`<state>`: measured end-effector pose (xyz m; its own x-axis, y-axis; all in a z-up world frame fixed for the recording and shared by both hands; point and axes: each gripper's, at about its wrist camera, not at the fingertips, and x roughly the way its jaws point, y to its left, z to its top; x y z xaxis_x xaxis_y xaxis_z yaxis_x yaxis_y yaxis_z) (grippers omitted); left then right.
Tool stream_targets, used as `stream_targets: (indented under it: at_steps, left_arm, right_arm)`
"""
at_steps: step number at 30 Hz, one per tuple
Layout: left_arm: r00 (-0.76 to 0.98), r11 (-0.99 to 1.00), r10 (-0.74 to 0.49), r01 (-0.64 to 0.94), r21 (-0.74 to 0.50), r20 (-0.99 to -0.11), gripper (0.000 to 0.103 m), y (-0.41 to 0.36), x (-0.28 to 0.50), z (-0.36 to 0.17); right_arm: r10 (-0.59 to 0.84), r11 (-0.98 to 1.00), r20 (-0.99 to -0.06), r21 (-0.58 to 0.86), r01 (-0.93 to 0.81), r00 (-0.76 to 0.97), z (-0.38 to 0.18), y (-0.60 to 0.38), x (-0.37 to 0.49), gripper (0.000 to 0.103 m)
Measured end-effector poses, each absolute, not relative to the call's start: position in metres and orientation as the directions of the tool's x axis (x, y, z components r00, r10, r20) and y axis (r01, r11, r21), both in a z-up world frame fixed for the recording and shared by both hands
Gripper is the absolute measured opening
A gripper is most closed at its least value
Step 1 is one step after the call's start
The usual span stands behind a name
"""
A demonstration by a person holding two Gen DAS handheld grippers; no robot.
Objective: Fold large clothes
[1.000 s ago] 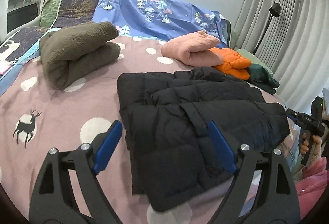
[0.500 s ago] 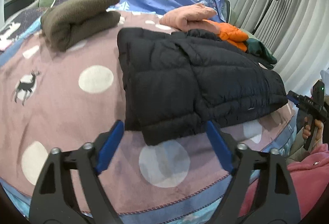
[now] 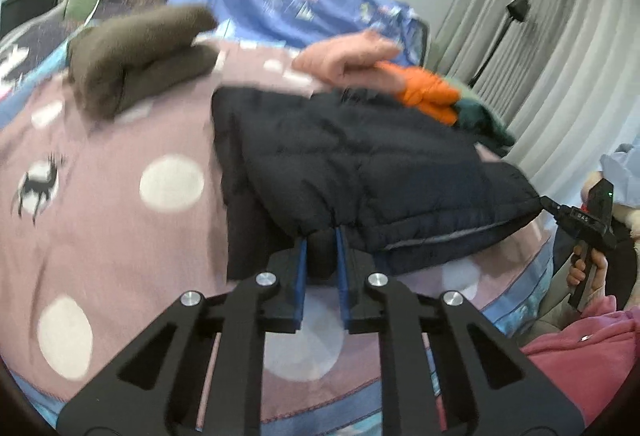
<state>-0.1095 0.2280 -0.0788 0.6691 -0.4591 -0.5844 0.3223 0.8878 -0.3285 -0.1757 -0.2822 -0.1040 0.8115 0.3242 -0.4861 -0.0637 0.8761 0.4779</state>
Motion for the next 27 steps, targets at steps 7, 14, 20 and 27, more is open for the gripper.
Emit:
stream_targets:
  at_steps: [7,14,20,27]
  left_arm:
    - [0.727,0.877,-0.478,0.37,-0.306,-0.493,0.013,0.226,-0.1,-0.041]
    - [0.753,0.897,-0.44,0.346,-0.274,-0.49,0.013,0.224,-0.072,-0.024]
    - [0.726,0.899,-0.437,0.344,-0.27,-0.53,0.013,0.221,-0.069,-0.041]
    - [0.702,0.89,-0.454,0.323,-0.322,-0.549,0.014,0.227,-0.067,-0.057]
  right_arm:
    - [0.345,0.866,-0.403,0.486,-0.121,0.848,-0.076,-0.28,-0.16,0.0]
    - [0.32,0.881,-0.411,0.46,-0.109,0.854,-0.059,-0.282,-0.139,0.0]
    - [0.262,0.912,-0.579,0.41,-0.001,0.772,-0.106,-0.286,-0.152,0.041]
    - [0.414,0.831,-0.579,0.555,-0.032,0.702,-0.143,-0.287,-0.17,0.042]
